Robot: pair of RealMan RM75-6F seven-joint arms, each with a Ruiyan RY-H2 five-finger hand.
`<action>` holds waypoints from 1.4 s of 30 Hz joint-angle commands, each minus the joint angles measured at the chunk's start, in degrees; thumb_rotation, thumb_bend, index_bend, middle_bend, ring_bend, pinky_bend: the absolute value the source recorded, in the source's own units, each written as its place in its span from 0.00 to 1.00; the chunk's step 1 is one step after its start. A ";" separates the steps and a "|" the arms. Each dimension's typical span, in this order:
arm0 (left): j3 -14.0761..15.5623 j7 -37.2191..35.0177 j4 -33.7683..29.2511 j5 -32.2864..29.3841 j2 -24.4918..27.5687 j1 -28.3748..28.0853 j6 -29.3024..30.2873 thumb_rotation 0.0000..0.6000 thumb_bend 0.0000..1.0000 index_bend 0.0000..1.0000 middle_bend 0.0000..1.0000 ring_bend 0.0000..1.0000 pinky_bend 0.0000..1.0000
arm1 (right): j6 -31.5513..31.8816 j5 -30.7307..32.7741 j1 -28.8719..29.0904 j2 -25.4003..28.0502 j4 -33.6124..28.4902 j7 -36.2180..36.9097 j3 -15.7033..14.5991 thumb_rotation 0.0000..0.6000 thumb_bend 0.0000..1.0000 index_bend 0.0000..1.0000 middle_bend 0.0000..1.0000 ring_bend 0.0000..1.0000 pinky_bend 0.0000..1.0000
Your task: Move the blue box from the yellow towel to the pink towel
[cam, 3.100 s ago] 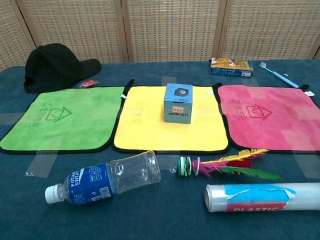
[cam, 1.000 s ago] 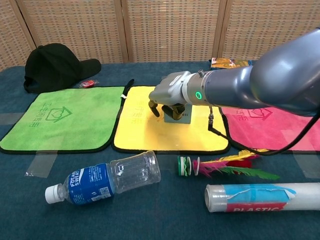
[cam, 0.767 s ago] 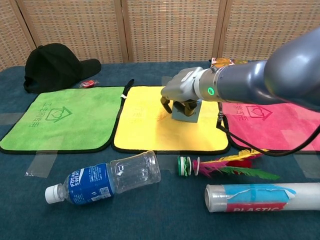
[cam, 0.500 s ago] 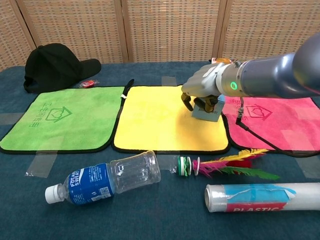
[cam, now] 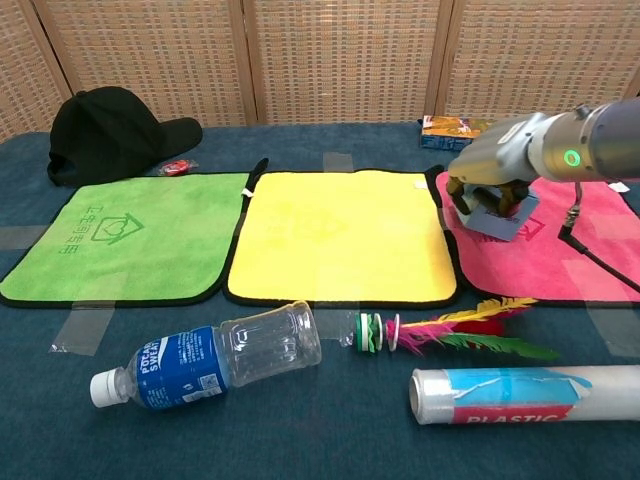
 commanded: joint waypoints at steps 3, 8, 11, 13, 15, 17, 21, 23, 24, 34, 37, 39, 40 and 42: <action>0.32 0.49 -0.28 0.57 -0.21 0.08 0.22 1.00 0.00 0.00 0.00 0.00 0.00 | 0.35 -0.27 -1.12 2.15 -1.79 0.17 -1.87 1.00 1.00 0.37 0.29 0.20 0.13; 0.62 0.91 -0.59 1.23 -0.36 0.25 0.64 1.00 0.00 0.00 0.00 0.00 0.00 | 0.97 -0.35 -1.95 3.37 -2.66 0.39 -2.99 1.00 1.00 0.37 0.29 0.20 0.13; 0.76 1.00 -0.69 1.52 -0.39 0.32 0.77 1.00 0.00 0.00 0.00 0.00 0.00 | 1.15 -0.68 -2.31 4.02 -3.27 0.71 -3.23 1.00 1.00 0.37 0.29 0.20 0.13; 0.87 1.04 -0.77 1.74 -0.37 0.36 0.81 1.00 0.00 0.00 0.00 0.00 0.00 | 1.32 -0.90 -2.50 4.30 -3.64 0.68 -3.49 1.00 1.00 0.37 0.29 0.20 0.13; 1.00 0.94 -0.86 2.13 -0.32 0.47 1.04 1.00 0.00 0.00 0.00 0.00 0.00 | 1.60 -1.15 -2.76 4.45 -4.00 0.73 -3.69 1.00 1.00 0.37 0.29 0.20 0.13; 1.06 0.78 -0.87 2.33 -0.26 0.57 1.18 1.00 0.00 0.00 0.00 0.00 0.00 | 1.84 -1.45 -2.98 4.51 -4.24 0.82 -3.78 1.00 1.00 0.37 0.29 0.20 0.14; 1.22 0.12 -1.04 2.98 0.06 0.94 1.80 1.00 0.00 0.00 0.00 0.00 0.00 | 4.76 -6.31 -4.44 4.75 -5.23 2.00 -3.58 1.00 1.00 0.36 0.27 0.20 0.14; 1.34 -0.11 -1.08 3.41 0.18 1.06 2.00 1.00 0.00 0.00 0.00 0.00 0.00 | 5.98 -10.21 -5.59 5.33 -6.07 3.89 -3.02 1.00 1.00 0.35 0.26 0.20 0.14; 1.43 -0.18 -1.13 3.60 0.24 1.11 2.05 1.00 0.00 0.00 0.00 0.00 0.00 | 6.44 -12.03 -6.10 5.70 -6.53 4.80 -2.77 1.00 1.00 0.35 0.26 0.19 0.14; 2.13 -2.47 -1.64 6.14 1.39 1.97 3.38 1.00 0.00 0.00 0.00 0.00 0.00 | 12.25 -30.06 -12.72 12.95 -14.68 16.08 -0.56 1.00 0.99 0.25 0.17 0.15 0.12; 2.31 -4.03 -1.66 6.94 2.05 2.37 3.94 1.00 0.00 0.00 0.00 0.00 0.00 | 17.89 -38.70 -17.27 16.36 -16.97 21.96 -0.71 1.00 0.88 0.19 0.14 0.13 0.07; 2.40 -4.79 -1.68 7.51 2.40 2.55 4.27 1.00 0.00 0.00 0.00 0.00 0.00 | 21.00 -43.32 -19.95 18.08 -17.42 24.72 -1.22 1.00 0.68 0.14 0.10 0.09 0.03; 2.44 -5.05 -1.69 7.74 2.51 2.63 4.43 1.00 0.00 0.00 0.00 0.00 0.00 | 22.22 -44.70 -20.93 18.62 -17.50 25.51 -1.40 1.00 0.50 0.10 0.07 0.06 0.01; 2.66 -5.81 -1.58 8.66 2.77 2.93 5.01 1.00 0.00 0.00 0.00 0.00 0.00 | 26.70 -49.00 -24.64 20.28 -17.78 27.94 -2.19 1.00 0.22 0.03 0.02 0.01 0.00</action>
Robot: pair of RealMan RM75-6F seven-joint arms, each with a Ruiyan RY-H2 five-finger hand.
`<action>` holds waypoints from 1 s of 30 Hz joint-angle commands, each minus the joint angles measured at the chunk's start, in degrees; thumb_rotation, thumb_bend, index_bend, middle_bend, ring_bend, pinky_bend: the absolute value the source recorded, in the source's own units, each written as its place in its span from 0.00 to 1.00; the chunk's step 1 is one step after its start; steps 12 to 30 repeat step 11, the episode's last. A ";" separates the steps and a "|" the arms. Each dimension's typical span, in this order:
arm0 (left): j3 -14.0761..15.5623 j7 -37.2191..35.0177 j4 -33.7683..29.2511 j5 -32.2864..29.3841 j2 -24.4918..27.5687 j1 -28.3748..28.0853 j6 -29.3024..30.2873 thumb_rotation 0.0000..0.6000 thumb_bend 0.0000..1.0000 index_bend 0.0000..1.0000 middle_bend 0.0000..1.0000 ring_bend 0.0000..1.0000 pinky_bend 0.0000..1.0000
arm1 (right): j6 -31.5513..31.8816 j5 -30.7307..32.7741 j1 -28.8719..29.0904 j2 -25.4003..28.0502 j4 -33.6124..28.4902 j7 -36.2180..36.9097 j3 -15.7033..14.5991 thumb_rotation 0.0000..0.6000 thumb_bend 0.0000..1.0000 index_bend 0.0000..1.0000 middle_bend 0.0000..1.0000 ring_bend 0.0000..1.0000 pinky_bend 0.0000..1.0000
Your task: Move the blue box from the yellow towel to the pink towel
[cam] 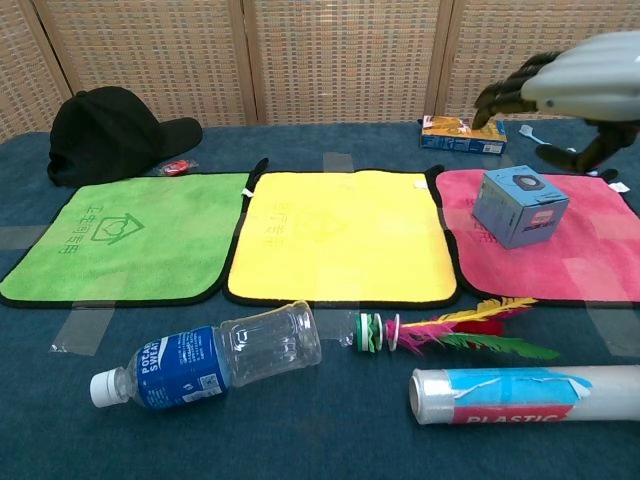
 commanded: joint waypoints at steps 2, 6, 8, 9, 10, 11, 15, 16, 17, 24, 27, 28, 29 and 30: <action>0.56 -1.20 0.22 2.03 0.47 0.65 1.25 1.00 0.00 0.00 0.00 0.00 0.00 | 14.93 -12.09 -12.25 5.54 -2.12 8.57 -1.82 1.00 0.04 0.00 0.00 0.00 0.00; 0.87 -1.91 1.11 4.12 0.31 1.24 2.86 1.00 0.00 0.00 0.00 0.00 0.00 | 24.17 -17.11 -20.69 3.54 0.89 14.94 -2.13 1.00 0.00 0.00 0.00 0.00 0.00; 0.96 -2.16 1.39 4.60 0.21 1.44 3.32 1.00 0.00 0.00 0.00 0.00 0.00 | 25.98 -18.02 -23.10 2.89 2.00 16.00 -2.28 1.00 0.00 0.00 0.00 0.00 0.00; 1.01 -2.30 1.55 4.91 0.16 1.58 3.63 1.00 0.00 0.00 0.00 0.00 0.00 | 26.90 -18.07 -24.66 2.60 2.37 16.65 -2.44 1.00 0.00 0.00 0.00 0.00 0.00; 1.03 -2.37 1.73 5.19 0.06 1.72 3.97 1.00 0.00 0.00 0.00 0.00 0.00 | 27.41 -17.83 -26.10 2.51 2.51 16.91 -2.71 1.00 0.00 0.00 0.00 0.00 0.00; 0.79 -1.71 2.18 5.31 -0.33 1.93 4.72 1.00 0.00 0.00 0.00 0.00 0.00 | 28.23 -16.67 -28.32 2.57 2.78 16.21 -3.14 1.00 0.00 0.00 0.00 0.00 0.00; 0.79 -1.71 2.18 5.31 -0.33 1.93 4.72 1.00 0.00 0.00 0.00 0.00 0.00 | 28.23 -16.67 -28.32 2.57 2.78 16.21 -3.14 1.00 0.00 0.00 0.00 0.00 0.00; 0.79 -1.71 2.18 5.31 -0.33 1.93 4.72 1.00 0.00 0.00 0.00 0.00 0.00 | 28.23 -16.67 -28.32 2.57 2.78 16.21 -3.14 1.00 0.00 0.00 0.00 0.00 0.00; 0.79 -1.71 2.18 5.31 -0.33 1.93 4.72 1.00 0.00 0.00 0.00 0.00 0.00 | 28.23 -16.67 -28.32 2.57 2.78 16.21 -3.14 1.00 0.00 0.00 0.00 0.00 0.00; 0.79 -1.71 2.18 5.31 -0.33 1.93 4.72 1.00 0.00 0.00 0.00 0.00 0.00 | 28.23 -16.67 -28.32 2.57 2.78 16.21 -3.14 1.00 0.00 0.00 0.00 0.00 0.00; 0.79 -1.71 2.18 5.31 -0.33 1.93 4.72 1.00 0.00 0.00 0.00 0.00 0.00 | 28.23 -16.67 -28.32 2.57 2.78 16.21 -3.14 1.00 0.00 0.00 0.00 0.00 0.00; 0.79 -1.71 2.18 5.31 -0.33 1.93 4.72 1.00 0.00 0.00 0.00 0.00 0.00 | 28.23 -16.67 -28.32 2.57 2.78 16.21 -3.14 1.00 0.00 0.00 0.00 0.00 0.00; 0.79 -1.71 2.18 5.31 -0.33 1.93 4.72 1.00 0.00 0.00 0.00 0.00 0.00 | 28.23 -16.67 -28.32 2.57 2.78 16.21 -3.14 1.00 0.00 0.00 0.00 0.00 0.00; 0.79 -1.71 2.18 5.31 -0.33 1.93 4.72 1.00 0.00 0.00 0.00 0.00 0.00 | 28.23 -16.67 -28.32 2.57 2.78 16.21 -3.14 1.00 0.00 0.00 0.00 0.00 0.00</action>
